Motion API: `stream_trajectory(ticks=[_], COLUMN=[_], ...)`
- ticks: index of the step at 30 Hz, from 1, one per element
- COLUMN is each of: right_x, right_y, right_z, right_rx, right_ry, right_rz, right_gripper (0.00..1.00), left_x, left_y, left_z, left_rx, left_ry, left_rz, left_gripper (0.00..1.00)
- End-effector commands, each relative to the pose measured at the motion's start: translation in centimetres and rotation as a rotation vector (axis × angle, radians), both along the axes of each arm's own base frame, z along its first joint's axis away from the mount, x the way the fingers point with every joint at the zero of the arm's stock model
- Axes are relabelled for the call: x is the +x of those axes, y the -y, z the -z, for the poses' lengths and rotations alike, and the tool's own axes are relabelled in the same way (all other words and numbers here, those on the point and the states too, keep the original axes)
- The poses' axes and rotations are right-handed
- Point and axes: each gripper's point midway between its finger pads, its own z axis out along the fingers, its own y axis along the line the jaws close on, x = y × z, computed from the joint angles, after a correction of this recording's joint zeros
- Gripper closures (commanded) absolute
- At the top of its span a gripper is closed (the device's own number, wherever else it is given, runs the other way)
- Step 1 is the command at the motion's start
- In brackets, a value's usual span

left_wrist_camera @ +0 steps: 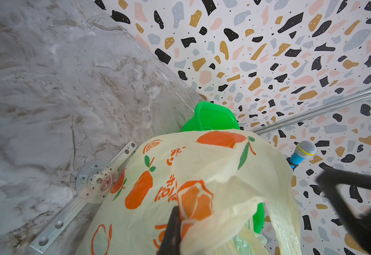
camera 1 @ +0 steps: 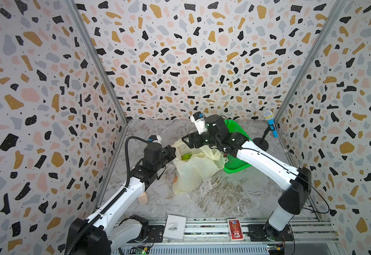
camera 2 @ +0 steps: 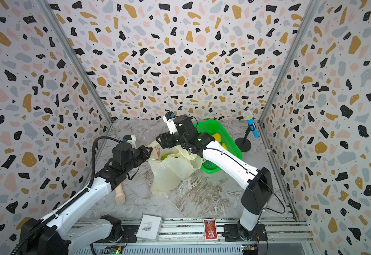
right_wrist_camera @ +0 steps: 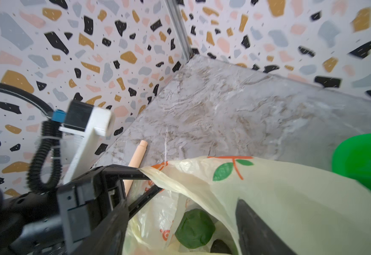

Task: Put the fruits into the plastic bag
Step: 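Release the green fruit in the bag and grasp the orange in the basket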

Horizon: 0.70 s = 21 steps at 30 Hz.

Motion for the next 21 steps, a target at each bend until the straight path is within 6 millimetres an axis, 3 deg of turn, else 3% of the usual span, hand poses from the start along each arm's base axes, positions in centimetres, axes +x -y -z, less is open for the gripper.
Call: stream_trajectory(ticks=[1,3,6,9,12,15,21], right_x=[1.9,4.2,6.6,7.6,8.0,8.5,10.1], right_y=[9.0,14.9,22.2,26.0,27.2,27.5,27.7], right_z=[-7.3,-6.3,-1.8,4.0,9.2,13.2,18.0], right_rx=[0.072,0.085,0.071,0.021,0.0,0.007,0.017], right_ry=[0.149,0.089,-0.049,-0.173,-0.304,-0.411,-0.524], right_rz=[0.231,0.395,0.597,0.699,0.719,0.716,0.747], right_gripper=[0.23,0.23,0.23,0.23,0.23,0.21,0.14], left_x=[0.4,0.4,0.4,0.5,0.5,0.4,0.3], left_y=[0.1,0.1,0.1,0.2,0.3,0.2,0.2], left_z=[-2.1,-2.0,-1.9,-1.9,-1.9,-1.9,-1.6], left_rx=[-0.016,-0.016,-0.02,-0.023,-0.022,-0.019,-0.018], left_ry=[0.068,0.066,0.068,0.067,0.067,0.066,0.061], left_rz=[0.008,0.009,0.008,0.01,0.015,0.013,0.013], left_gripper=[1.0,1.0,1.0,1.0,1.0,1.0,1.0])
